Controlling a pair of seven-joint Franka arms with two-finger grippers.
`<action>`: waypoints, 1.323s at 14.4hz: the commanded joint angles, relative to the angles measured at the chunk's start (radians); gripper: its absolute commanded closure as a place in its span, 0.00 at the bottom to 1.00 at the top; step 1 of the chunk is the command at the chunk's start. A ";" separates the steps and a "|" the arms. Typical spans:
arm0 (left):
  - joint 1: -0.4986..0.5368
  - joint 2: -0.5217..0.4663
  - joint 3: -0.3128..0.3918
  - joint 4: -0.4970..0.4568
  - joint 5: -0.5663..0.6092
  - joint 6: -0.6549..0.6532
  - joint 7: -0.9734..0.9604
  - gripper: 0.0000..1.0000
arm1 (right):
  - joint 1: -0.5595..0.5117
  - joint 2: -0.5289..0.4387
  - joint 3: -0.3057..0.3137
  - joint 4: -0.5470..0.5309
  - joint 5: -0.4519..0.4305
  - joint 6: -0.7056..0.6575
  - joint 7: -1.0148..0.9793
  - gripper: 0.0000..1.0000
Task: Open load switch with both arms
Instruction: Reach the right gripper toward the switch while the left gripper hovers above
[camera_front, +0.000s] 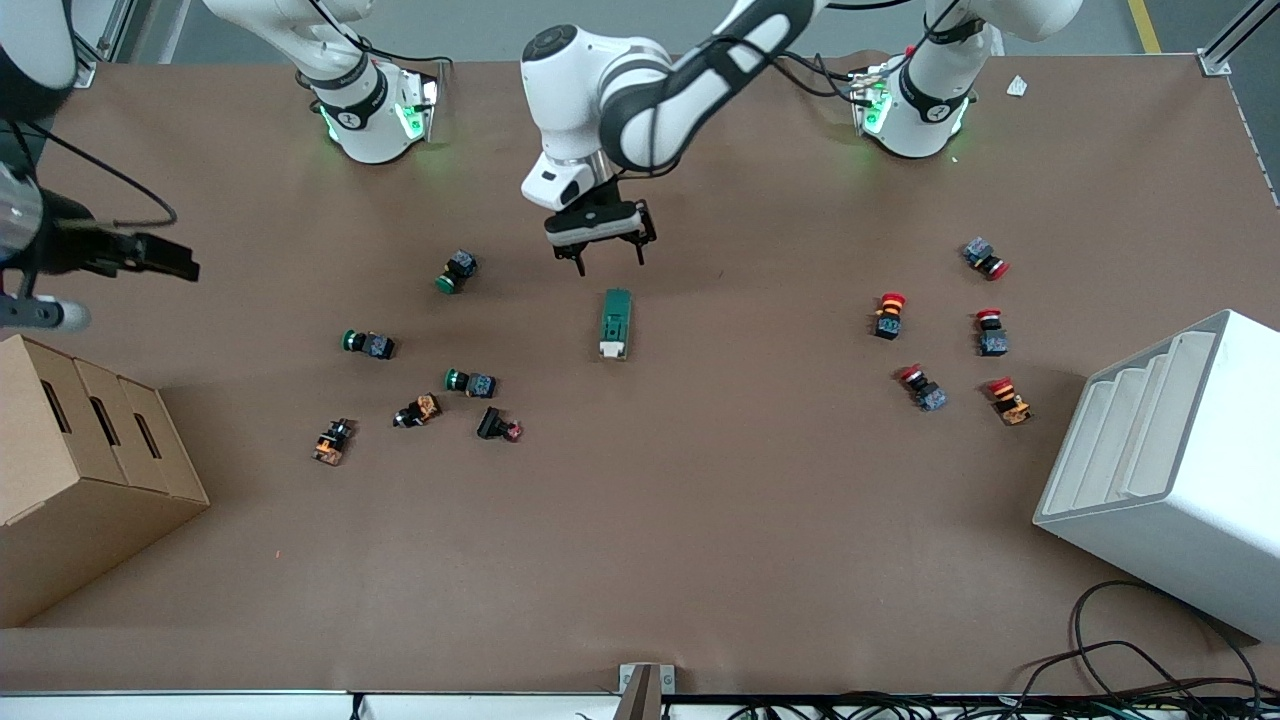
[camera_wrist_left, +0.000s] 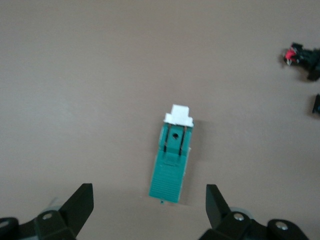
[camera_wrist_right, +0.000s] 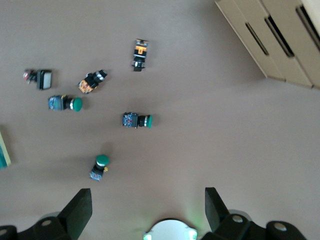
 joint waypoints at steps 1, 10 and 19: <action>-0.032 0.039 0.005 -0.061 0.179 0.077 -0.165 0.01 | 0.034 0.059 0.009 0.016 0.040 0.009 0.209 0.00; -0.089 0.118 0.005 -0.238 0.808 0.097 -0.695 0.01 | 0.245 0.257 0.050 0.021 0.140 0.169 0.869 0.00; -0.113 0.241 0.008 -0.227 1.106 -0.090 -0.957 0.01 | 0.483 0.499 0.050 0.099 0.194 0.337 1.375 0.00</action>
